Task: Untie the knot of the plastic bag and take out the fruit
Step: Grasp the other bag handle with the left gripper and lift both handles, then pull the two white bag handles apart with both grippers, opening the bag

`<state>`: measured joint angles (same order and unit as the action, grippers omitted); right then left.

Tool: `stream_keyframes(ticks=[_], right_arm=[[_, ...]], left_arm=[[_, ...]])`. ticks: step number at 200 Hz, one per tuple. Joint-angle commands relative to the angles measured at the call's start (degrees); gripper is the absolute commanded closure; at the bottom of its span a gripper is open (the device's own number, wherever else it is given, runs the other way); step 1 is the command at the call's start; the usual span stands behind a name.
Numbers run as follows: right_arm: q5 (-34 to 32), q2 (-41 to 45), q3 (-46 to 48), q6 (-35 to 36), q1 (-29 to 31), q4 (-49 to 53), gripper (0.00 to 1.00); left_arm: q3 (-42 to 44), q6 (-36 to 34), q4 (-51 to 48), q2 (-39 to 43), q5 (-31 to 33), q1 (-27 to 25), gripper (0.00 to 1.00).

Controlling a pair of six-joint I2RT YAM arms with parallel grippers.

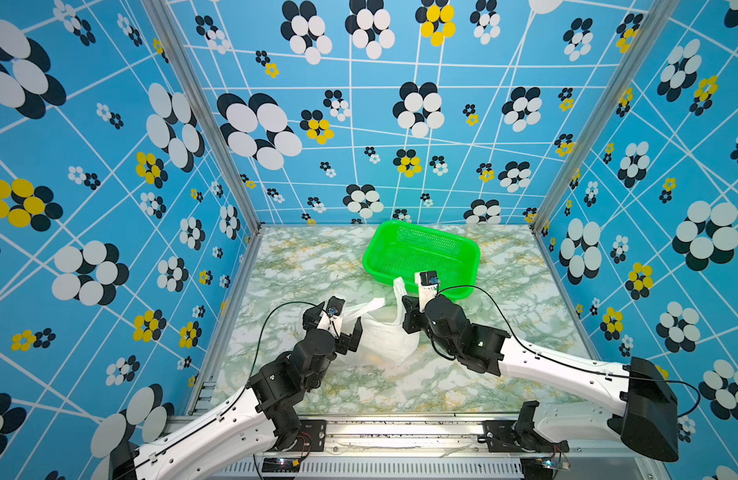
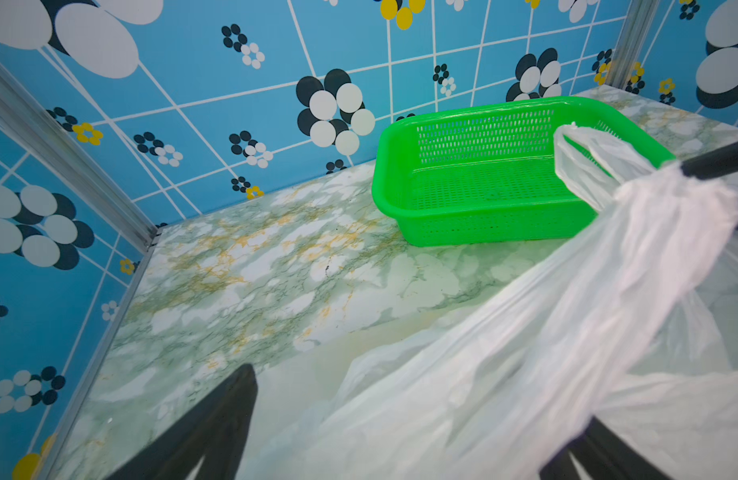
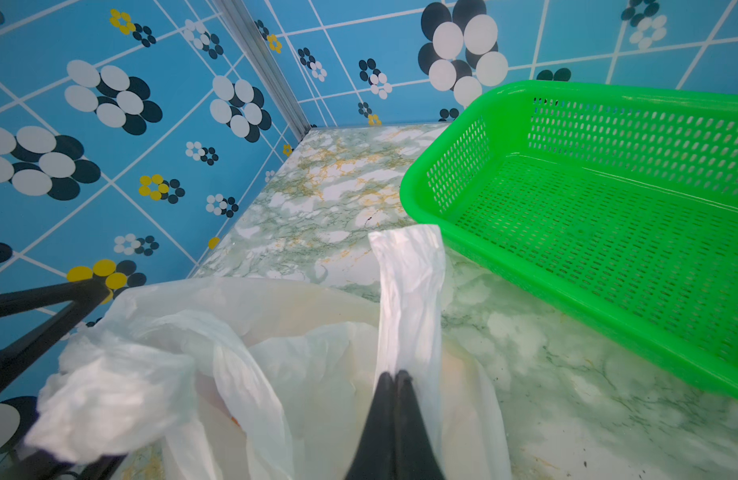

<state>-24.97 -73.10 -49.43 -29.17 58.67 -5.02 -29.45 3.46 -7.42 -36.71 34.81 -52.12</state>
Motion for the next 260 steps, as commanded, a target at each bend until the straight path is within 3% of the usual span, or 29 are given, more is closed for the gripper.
stream_keyframes(ticks=[1,49,93,129,158,207,236,260], right_arm=[[-0.3,1.4,0.7,-0.7,1.1,-1.5,1.00],[-0.3,4.1,2.5,-0.9,2.6,-1.1,1.00],[-3.2,6.6,5.6,-1.2,2.8,-1.7,1.00],[-6.2,6.4,4.4,0.6,2.8,-2.3,1.00],[-9.3,5.0,1.7,4.2,2.8,-3.9,1.00],[-15.6,1.5,-4.8,13.1,1.1,-11.6,1.00],[-13.4,0.9,-5.3,20.4,0.1,-21.8,1.00],[-6.3,0.4,-4.5,22.9,0.1,-25.6,1.00]], left_arm=[[-1.9,1.6,-1.2,-1.1,-2.5,1.2,0.00],[-5.1,3.3,-1.2,-5.0,-1.5,6.4,0.00],[-10.0,3.7,-0.3,-5.8,-7.9,12.2,0.63],[-16.8,5.7,-2.1,-9.1,-10.0,17.6,0.84],[-23.8,7.1,-5.7,-13.3,-11.4,23.5,0.93],[-29.9,9.4,-8.8,-16.5,-18.5,32.1,0.95],[-30.3,10.4,-11.1,-17.3,-18.7,36.2,0.96],[-28.0,12.4,-11.2,-16.3,-19.9,40.2,0.97]])
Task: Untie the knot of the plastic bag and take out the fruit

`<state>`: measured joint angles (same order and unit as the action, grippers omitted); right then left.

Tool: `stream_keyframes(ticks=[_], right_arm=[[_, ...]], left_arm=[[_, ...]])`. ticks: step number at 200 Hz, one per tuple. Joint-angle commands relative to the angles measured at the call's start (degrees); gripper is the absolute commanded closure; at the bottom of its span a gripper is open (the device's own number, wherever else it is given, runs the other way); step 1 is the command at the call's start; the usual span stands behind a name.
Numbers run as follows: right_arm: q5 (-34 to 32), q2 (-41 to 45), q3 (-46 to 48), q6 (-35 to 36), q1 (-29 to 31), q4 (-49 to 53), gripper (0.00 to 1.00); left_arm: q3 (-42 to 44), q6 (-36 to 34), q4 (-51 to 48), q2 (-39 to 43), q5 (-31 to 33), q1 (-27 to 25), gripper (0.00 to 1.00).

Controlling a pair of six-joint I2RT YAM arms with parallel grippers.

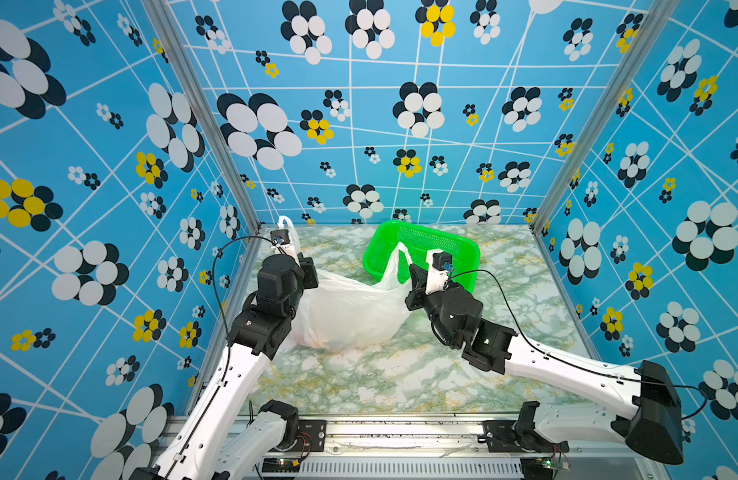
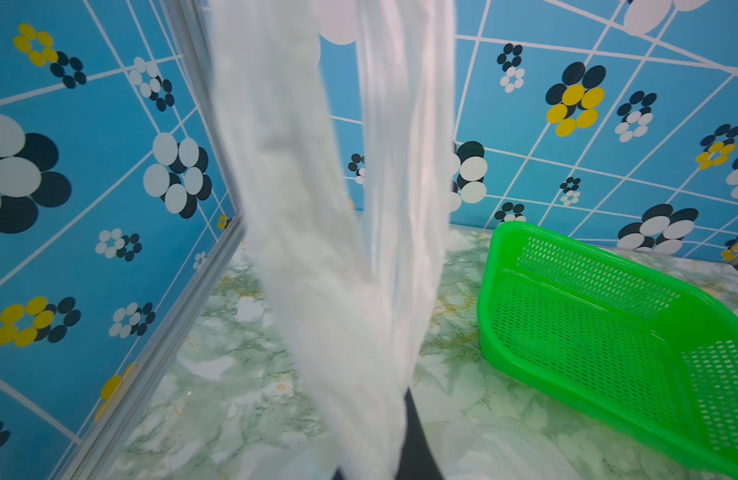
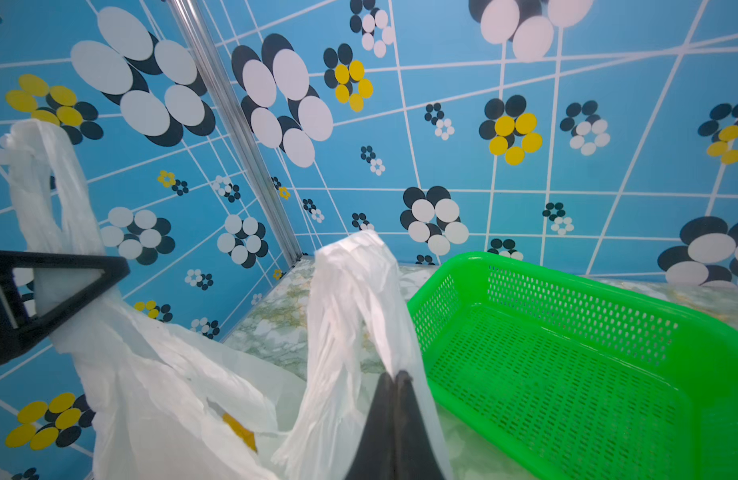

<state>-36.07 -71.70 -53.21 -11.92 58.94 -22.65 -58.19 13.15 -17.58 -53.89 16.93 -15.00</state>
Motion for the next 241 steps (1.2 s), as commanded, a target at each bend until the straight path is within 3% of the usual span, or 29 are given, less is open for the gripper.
stream_keyframes(ticks=[1,26,66,101,113,127,142,164,192,209,241], right_arm=[[5.0,-1.0,-0.7,5.6,-0.1,-8.0,1.00],[10.8,-1.7,4.7,4.5,-0.1,-14.0,1.00],[10.3,-2.1,17.0,2.7,0.0,-29.5,1.00],[10.5,-0.5,15.9,2.0,0.0,-24.0,1.00],[11.2,1.2,15.0,1.4,0.0,-20.3,0.80],[12.2,3.7,14.5,1.7,0.2,-16.5,0.50],[12.3,7.5,14.6,2.3,0.4,-12.6,0.34],[14.7,13.7,13.4,5.3,1.7,-4.1,0.25],[17.0,16.0,4.0,11.2,6.4,12.8,0.21],[15.3,14.0,-2.9,14.8,10.3,20.3,0.17],[19.4,2.7,-20.5,20.7,13.3,31.9,0.13]], left_arm=[[0.8,2.8,-1.1,0.9,-2.1,3.3,0.97],[4.9,4.8,-0.1,3.5,-2.6,5.7,0.96],[10.1,6.6,0.1,5.8,-0.2,7.4,0.86],[9.3,6.8,-1.9,7.7,-0.6,7.5,0.71],[8.3,6.4,-2.9,8.9,-2.3,7.4,0.59],[6.5,5.8,-4.6,10.4,-5.0,7.4,0.28],[4.9,4.6,-6.0,12.2,-7.9,7.2,0.11],[2.0,3.8,-8.9,14.9,-8.0,6.4,0.04],[-2.8,1.0,-10.8,16.5,-7.4,4.5,0.00],[-9.1,0.4,-12.2,14.2,-7.1,3.0,0.01],[-19.2,-0.4,-6.4,5.6,-10.9,2.3,0.01]])
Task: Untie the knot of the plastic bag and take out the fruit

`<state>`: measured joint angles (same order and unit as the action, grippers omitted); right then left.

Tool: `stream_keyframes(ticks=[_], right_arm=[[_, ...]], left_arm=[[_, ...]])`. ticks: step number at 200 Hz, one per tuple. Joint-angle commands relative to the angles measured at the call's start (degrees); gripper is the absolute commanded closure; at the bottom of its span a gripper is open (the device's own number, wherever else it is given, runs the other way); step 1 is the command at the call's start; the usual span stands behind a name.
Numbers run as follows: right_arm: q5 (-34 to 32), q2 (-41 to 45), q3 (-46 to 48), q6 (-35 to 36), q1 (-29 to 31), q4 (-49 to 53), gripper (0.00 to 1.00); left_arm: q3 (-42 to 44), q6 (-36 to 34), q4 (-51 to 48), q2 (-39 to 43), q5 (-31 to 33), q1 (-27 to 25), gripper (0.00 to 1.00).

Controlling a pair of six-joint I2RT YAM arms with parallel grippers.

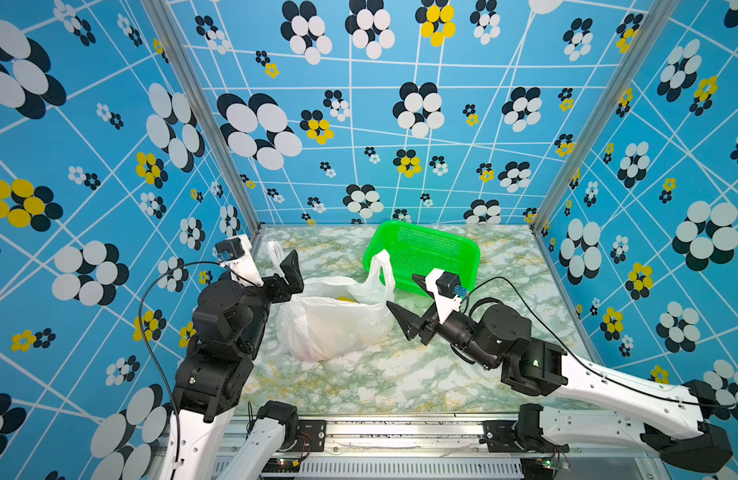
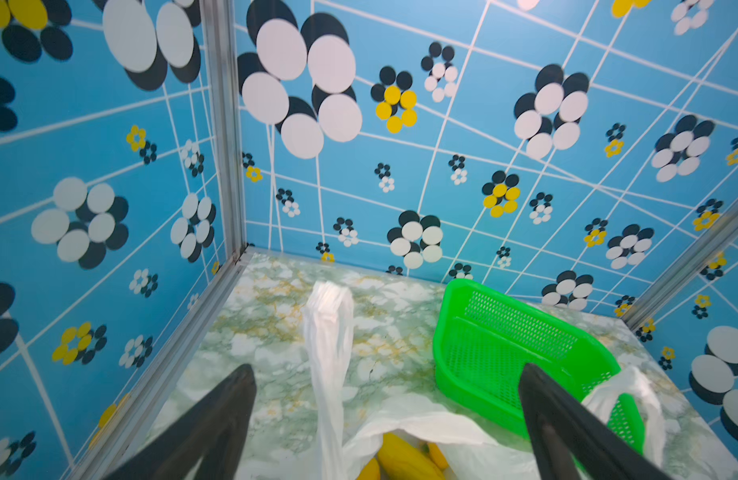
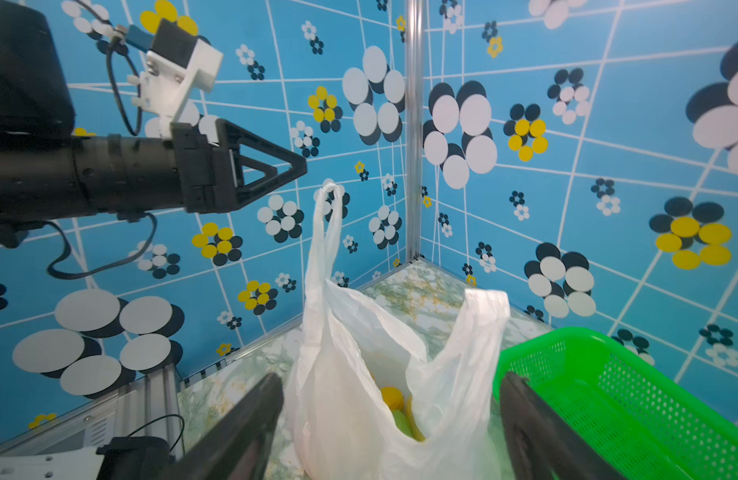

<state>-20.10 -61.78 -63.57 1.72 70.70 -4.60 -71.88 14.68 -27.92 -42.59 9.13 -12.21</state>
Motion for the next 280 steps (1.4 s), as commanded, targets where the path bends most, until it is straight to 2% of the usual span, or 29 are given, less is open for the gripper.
stream_keyframes(ticks=[1,23,28,37,46,58,70,86,97,102,107,114,129,141,151,157,174,213,231,242,253,269,280], right_arm=[[3.8,-7.7,-10.9,7.3,1.5,14.2,0.13],[10.2,-16.5,-26.9,16.0,1.5,24.1,0.03],[9.2,-18.6,-33.0,18.1,1.6,28.4,0.04],[5.7,-22.4,-42.1,20.4,1.7,36.7,0.12],[2.9,-25.2,-49.3,21.0,1.6,43.3,0.11],[4.6,-26.2,-52.5,20.7,1.3,48.6,0.08],[9.6,-24.7,-48.4,19.8,0.8,48.5,0.05],[10.6,-24.4,-40.1,18.8,0.8,45.9,0.03],[6.3,-27.1,-38.1,17.6,0.8,46.9,0.04],[3.7,-28.7,-37.9,17.3,0.8,47.5,0.04],[1.0,-30.7,-38.4,16.5,0.7,48.1,0.04],[-0.7,-33.6,-40.3,15.1,0.5,49.6,0.04],[1.0,-38.9,-45.3,12.3,0.1,53.6,0.01],[1.1,-41.6,-46.9,11.3,-0.3,53.7,0.01],[1.4,-44.2,-49.4,10.9,-0.7,55.0,0.01],[1.8,-45.6,-50.8,10.7,-0.9,55.3,0.01],[2.8,-49.6,-54.2,10.2,-2.6,56.0,0.01],[5.8,-57.0,-61.8,9.2,-6.3,59.7,0.06],[8.8,-57.4,-62.1,9.8,-6.2,60.4,0.12],[10.0,-56.9,-61.5,10.0,-6.2,60.1,0.20],[12.2,-56.2,-60.0,10.6,-6.2,59.1,0.32],[15.5,-55.1,-56.8,11.2,-6.2,56.8,0.60],[16.8,-54.7,-55.9,10.9,-6.1,56.1,0.74]], left_arm=[[-5.9,-1.8,4.1,-6.0,-3.0,-0.5,0.01],[-14.6,2.7,1.1,-14.0,-6.3,0.0,0.01],[-16.5,3.7,0.3,-15.4,-7.4,0.3,0.01],[-20.3,4.7,-1.4,-18.1,-9.5,1.0,0.01],[-24.6,5.3,-4.1,-20.7,-10.2,2.1,0.01],[-29.0,5.3,-7.4,-23.8,-10.5,4.1,0.01],[-30.8,3.4,-9.0,-25.6,-12.0,5.9,0.01],[-28.6,0.0,-10.2,-25.4,-9.4,6.6,0.01],[-24.5,-3.2,-8.7,-23.6,-7.3,5.7,0.01],[-21.8,-4.3,-7.2,-22.5,-3.9,4.5,0.01],[-19.5,-5.2,-5.3,-21.2,-2.0,3.4,0.01],[-16.2,-6.9,-2.4,-19.4,-2.4,2.5,0.01],[-9.6,-13.5,2.3,-15.7,-5.9,0.0,0.01],[-3.2,-17.4,5.4,-13.0,-3.4,-2.0,0.01],[1.4,-17.7,7.7,-11.4,-1.5,-1.4,0.01],[2.5,-15.9,7.8,-11.3,-2.9,0.4,0.01],[-0.8,-12.6,3.6,-14.2,-12.2,6.5,0.00],[2.1,-16.1,3.9,-18.2,-13.7,8.5,0.00],[2.4,-14.5,4.9,-18.4,-15.8,10.9,0.01],[2.6,-13.4,5.8,-18.2,-17.5,12.1,0.00],[2.7,-13.2,5.9,-18.1,-18.4,12.3,0.00],[3.2,-13.7,6.4,-17.9,-19.1,12.3,0.00],[3.9,-14.3,6.9,-17.4,-19.1,12.2,0.01]])
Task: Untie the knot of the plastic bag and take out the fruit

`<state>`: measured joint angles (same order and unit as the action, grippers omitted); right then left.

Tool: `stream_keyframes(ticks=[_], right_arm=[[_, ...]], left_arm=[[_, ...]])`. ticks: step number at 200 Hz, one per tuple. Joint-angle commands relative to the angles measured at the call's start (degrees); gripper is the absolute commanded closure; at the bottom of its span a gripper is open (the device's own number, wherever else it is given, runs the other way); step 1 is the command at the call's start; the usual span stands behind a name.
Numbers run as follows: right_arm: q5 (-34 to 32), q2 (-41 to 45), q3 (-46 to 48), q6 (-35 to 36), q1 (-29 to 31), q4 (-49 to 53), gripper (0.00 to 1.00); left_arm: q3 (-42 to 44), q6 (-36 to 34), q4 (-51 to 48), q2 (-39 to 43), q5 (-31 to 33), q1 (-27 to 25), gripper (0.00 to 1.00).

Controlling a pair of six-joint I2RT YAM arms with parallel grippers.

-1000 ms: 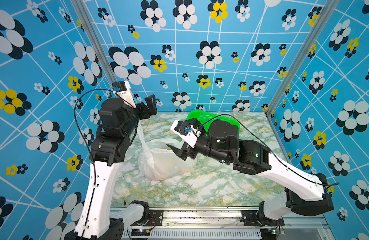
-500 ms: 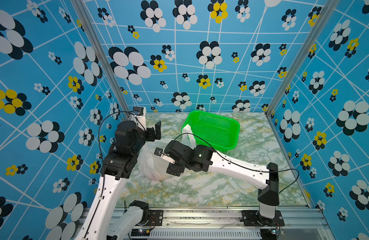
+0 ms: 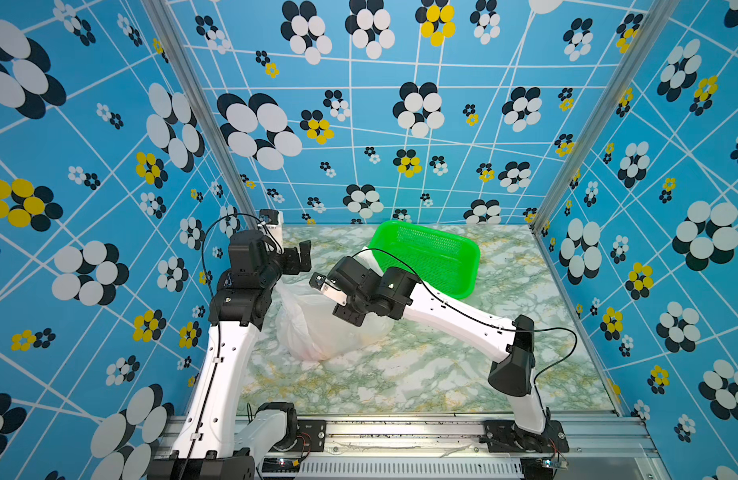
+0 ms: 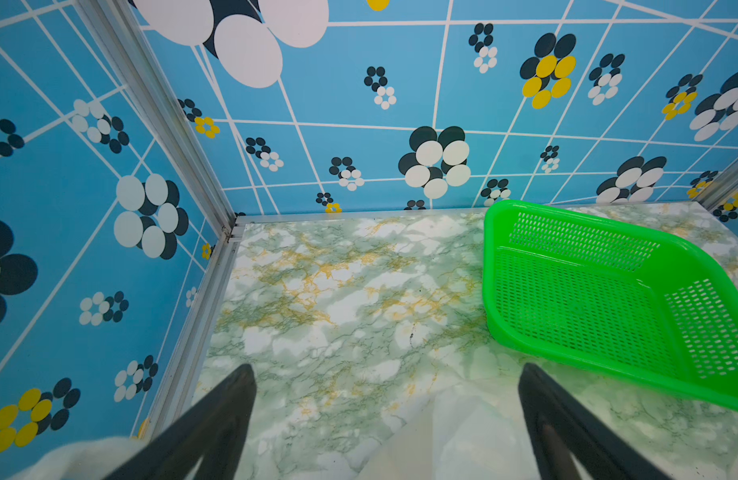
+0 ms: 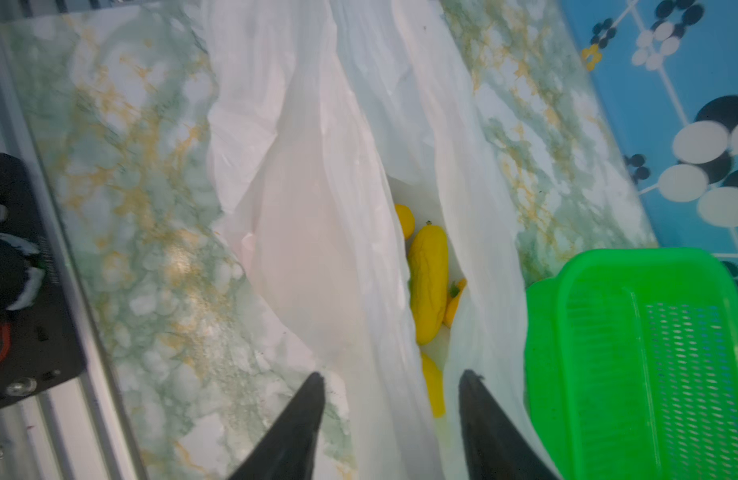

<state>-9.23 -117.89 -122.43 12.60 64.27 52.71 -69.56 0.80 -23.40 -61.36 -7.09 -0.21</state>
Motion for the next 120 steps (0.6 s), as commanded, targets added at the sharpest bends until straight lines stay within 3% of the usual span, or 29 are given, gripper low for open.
stream_keyframes(ticks=[1,18,33,42,64,86,101,109,120], right_arm=[[6.0,1.5,2.9,-0.1,0.3,-1.3,0.76],[7.0,3.1,5.1,-2.0,0.5,-1.2,0.84],[6.9,8.5,14.3,-2.8,1.6,-5.9,0.88],[4.7,12.8,22.5,-3.2,2.5,-13.8,0.91],[4.6,19.6,30.2,-5.0,3.4,-20.6,1.00],[4.7,24.9,38.3,-5.8,3.5,-26.4,1.00],[5.6,26.7,41.9,-5.7,3.4,-29.9,1.00],[6.4,27.0,42.6,-5.7,3.6,-30.7,1.00],[7.1,27.0,42.8,-5.7,3.8,-31.2,1.00]], left_arm=[[1.6,-0.5,2.5,1.4,-2.9,0.2,0.01],[4.2,-2.0,5.1,2.2,-2.5,0.2,0.01],[5.9,-3.3,7.1,1.8,-2.7,0.2,0.00],[6.4,-4.2,7.8,1.3,-4.2,0.2,0.02],[8.6,-6.8,9.9,0.9,-9.7,0.1,0.07],[13.7,-10.9,15.2,2.6,-15.4,-0.4,0.07],[18.3,-16.4,18.9,4.0,-22.8,-0.7,0.11],[19.6,-21.4,18.4,4.6,-27.4,-0.9,0.18],[20.5,-25.5,17.3,5.2,-28.0,-2.2,0.19]])
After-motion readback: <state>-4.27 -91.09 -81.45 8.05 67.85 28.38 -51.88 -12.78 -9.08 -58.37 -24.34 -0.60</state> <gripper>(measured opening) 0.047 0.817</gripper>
